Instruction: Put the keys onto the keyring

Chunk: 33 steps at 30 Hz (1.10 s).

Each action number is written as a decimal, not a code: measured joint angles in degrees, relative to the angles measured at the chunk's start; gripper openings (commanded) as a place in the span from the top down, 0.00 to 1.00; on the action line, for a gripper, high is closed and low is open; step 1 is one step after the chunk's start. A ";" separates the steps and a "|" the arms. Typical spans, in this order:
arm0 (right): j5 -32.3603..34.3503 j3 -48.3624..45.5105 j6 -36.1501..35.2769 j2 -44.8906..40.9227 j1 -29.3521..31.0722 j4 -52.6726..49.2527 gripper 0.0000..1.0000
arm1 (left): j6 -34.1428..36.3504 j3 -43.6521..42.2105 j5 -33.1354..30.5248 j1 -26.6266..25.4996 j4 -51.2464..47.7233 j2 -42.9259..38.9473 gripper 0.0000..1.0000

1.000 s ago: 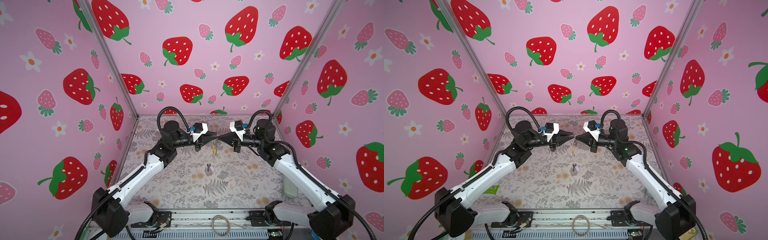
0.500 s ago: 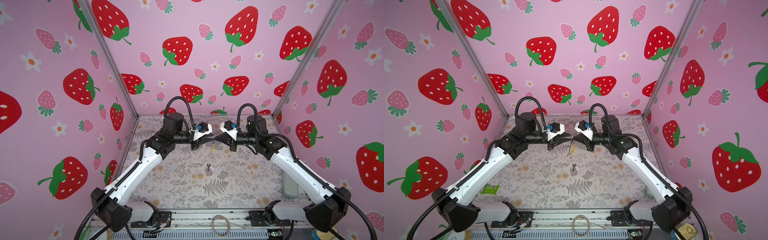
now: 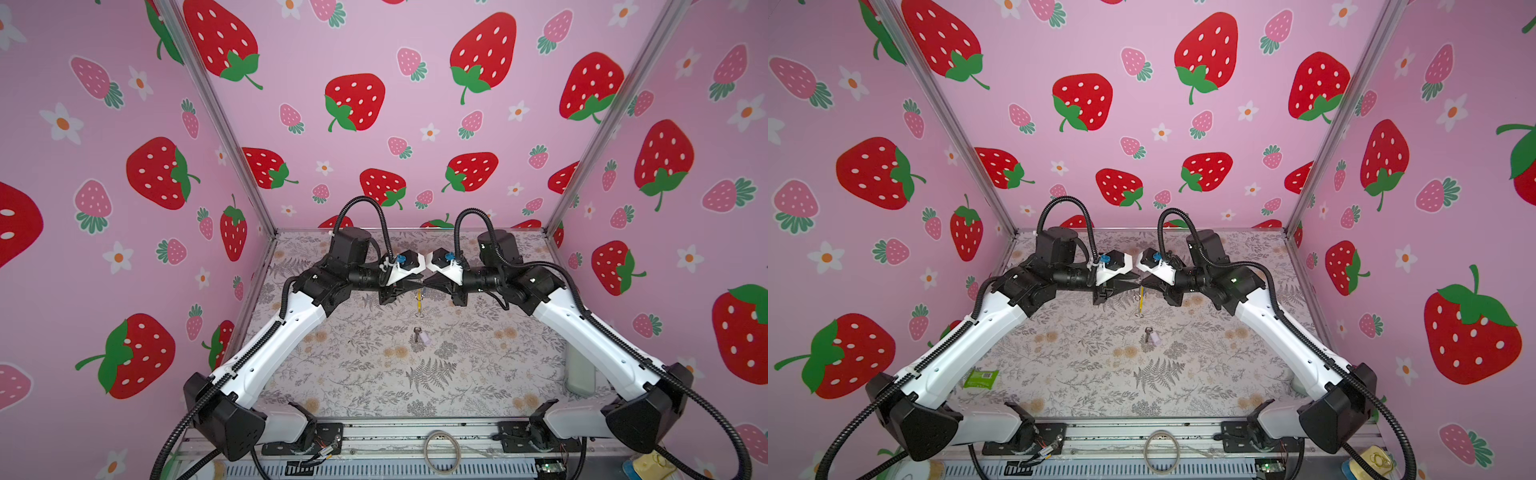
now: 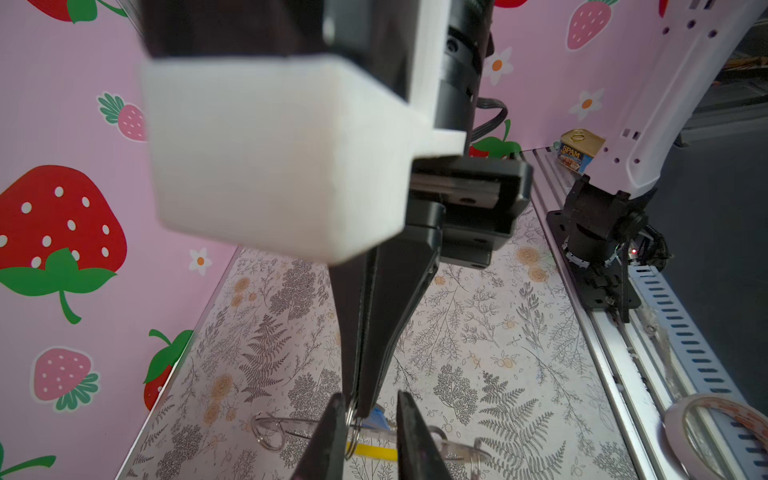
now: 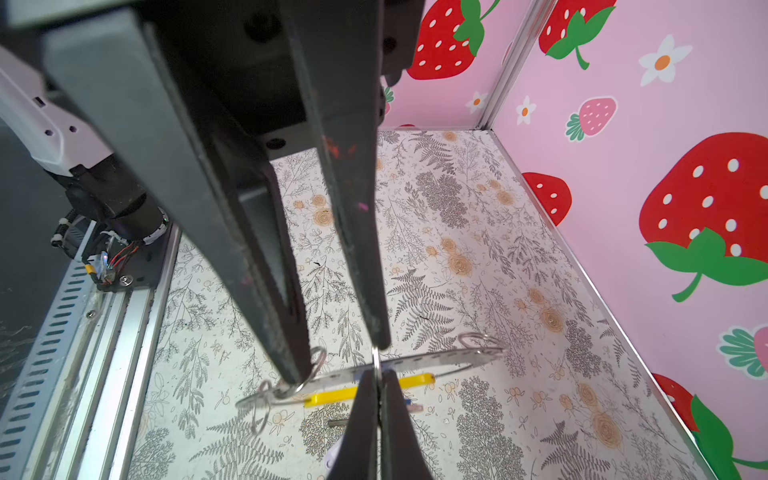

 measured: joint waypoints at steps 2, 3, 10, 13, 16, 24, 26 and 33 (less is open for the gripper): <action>0.57 0.55 -0.50 0.20 0.52 -0.52 1.00 | 0.13 0.00 -0.17 0.00 -0.33 0.02 0.76; 0.76 0.74 -0.70 0.24 0.68 -0.72 1.00 | 0.17 0.00 -0.39 0.00 -0.55 0.02 0.76; 1.97 1.53 -1.16 0.44 1.46 -1.70 1.00 | 0.48 0.00 -1.36 0.00 -1.38 0.55 0.77; 2.49 1.88 -1.25 0.63 1.66 -2.23 1.00 | 0.79 0.17 -1.55 0.09 -1.53 0.92 0.83; 2.95 1.88 -1.33 0.70 1.84 -2.45 1.00 | 1.18 0.33 -1.60 0.15 -1.64 0.94 0.86; 3.56 2.01 -1.70 0.74 2.03 -2.86 1.00 | 1.40 0.57 -1.51 0.22 -1.84 1.18 0.92; 4.02 2.23 -1.62 0.74 2.03 -2.89 1.00 | 1.40 1.01 -1.46 0.24 -1.90 1.49 0.92; 4.61 2.84 -1.51 0.74 2.03 -2.82 1.00 | 1.55 2.01 -1.33 0.33 -2.16 1.86 0.89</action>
